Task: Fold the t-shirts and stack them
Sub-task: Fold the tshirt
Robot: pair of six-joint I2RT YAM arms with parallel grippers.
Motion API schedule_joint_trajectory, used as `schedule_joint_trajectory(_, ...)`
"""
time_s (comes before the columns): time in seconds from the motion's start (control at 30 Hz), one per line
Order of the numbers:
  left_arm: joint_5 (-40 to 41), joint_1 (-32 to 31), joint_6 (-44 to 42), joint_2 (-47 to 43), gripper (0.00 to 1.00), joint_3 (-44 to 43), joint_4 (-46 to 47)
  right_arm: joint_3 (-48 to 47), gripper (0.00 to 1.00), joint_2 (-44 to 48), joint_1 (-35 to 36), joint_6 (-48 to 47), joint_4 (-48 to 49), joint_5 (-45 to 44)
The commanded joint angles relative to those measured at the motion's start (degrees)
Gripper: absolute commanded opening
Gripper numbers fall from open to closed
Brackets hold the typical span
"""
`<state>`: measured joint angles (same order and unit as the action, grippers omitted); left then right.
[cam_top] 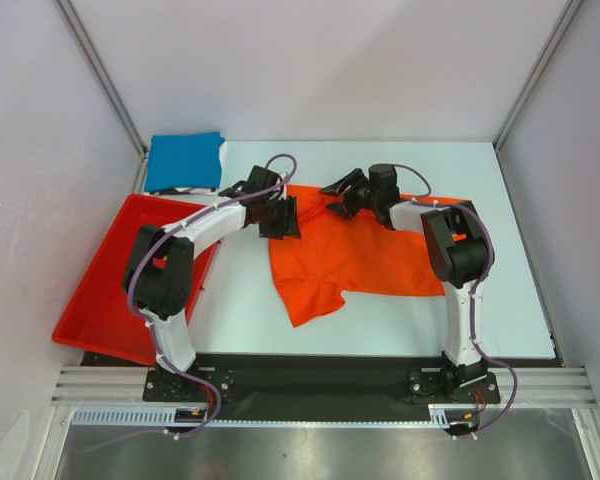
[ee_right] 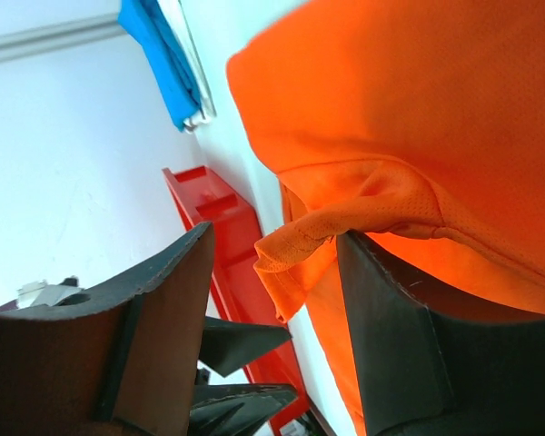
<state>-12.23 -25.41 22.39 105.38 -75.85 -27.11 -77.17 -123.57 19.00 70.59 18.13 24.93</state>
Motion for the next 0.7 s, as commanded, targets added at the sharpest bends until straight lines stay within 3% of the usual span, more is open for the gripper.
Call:
schedule_joint_trajectory(0.0,-2.4,0.4,1.1,2.0,0.59,-3.8,1.5,-1.7,0.61,-1.1,-0.5,3.2,4.6,0.4)
schedule_joint_trajectory(0.13,-3.3,1.5,2.3,2.7,0.58,-4.0,2.7,2.3,0.61,1.0,0.7,6.6,4.8,-3.7)
schedule_joint_trajectory(0.27,-3.6,2.4,2.1,2.7,0.58,-4.3,2.6,8.5,0.61,1.6,1.0,11.8,12.7,-7.1)
schedule_joint_trajectory(0.47,-4.1,2.9,2.5,3.4,0.57,-4.4,2.8,8.6,0.61,0.1,1.3,12.9,18.0,-8.6)
schedule_joint_trajectory(0.6,-4.3,2.9,2.4,3.3,0.57,-4.5,2.9,8.2,0.58,1.8,1.2,12.0,15.5,-7.2)
schedule_joint_trajectory(0.67,-4.5,3.0,2.2,3.6,0.57,-4.7,2.9,8.3,0.56,4.5,0.8,9.6,9.2,-6.4)
